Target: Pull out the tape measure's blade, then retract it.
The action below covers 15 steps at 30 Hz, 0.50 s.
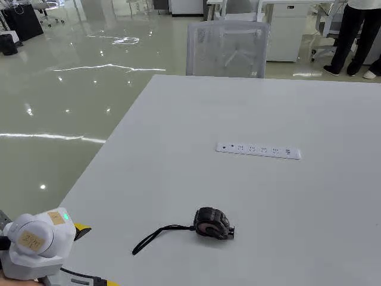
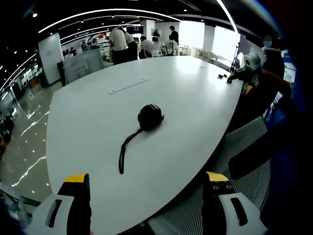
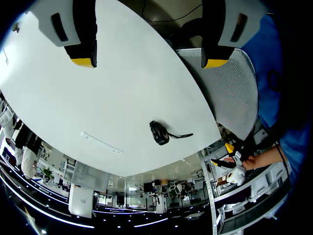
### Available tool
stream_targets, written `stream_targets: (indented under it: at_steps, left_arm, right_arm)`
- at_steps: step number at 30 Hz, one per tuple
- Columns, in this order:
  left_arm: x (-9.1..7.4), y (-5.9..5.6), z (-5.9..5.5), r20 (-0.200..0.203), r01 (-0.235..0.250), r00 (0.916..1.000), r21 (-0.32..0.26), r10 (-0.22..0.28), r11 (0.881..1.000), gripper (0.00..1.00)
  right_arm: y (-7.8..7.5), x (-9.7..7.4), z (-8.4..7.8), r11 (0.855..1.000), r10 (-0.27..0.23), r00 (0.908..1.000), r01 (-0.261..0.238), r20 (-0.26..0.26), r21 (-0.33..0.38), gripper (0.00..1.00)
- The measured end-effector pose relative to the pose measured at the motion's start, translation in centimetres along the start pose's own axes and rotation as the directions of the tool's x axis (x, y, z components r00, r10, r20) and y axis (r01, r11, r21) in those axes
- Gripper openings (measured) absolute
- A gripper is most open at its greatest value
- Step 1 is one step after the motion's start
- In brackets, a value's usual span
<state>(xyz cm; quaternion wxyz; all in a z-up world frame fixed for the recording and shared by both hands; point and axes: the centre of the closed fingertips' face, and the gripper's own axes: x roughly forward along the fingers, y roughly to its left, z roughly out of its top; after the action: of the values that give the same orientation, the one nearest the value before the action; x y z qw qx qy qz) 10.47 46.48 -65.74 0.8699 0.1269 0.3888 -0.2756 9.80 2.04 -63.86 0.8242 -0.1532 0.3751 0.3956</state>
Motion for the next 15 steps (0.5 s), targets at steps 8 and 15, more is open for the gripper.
stream_targets:
  at_steps: [8,15]
  left_arm:
    - [0.28,-0.07,0.19,0.0,0.003,1.0,0.003,-0.003,1.0,0.92]
    - [0.57,-0.2,0.4,0.002,0.008,1.0,0.004,-0.008,1.0,0.92]
  right_arm:
    - [0.05,0.21,0.1,1.0,0.006,1.0,-0.006,-0.002,-0.005,0.84]
    - [-0.03,0.52,0.3,1.0,0.01,0.9999,-0.01,-0.004,-0.012,0.84]
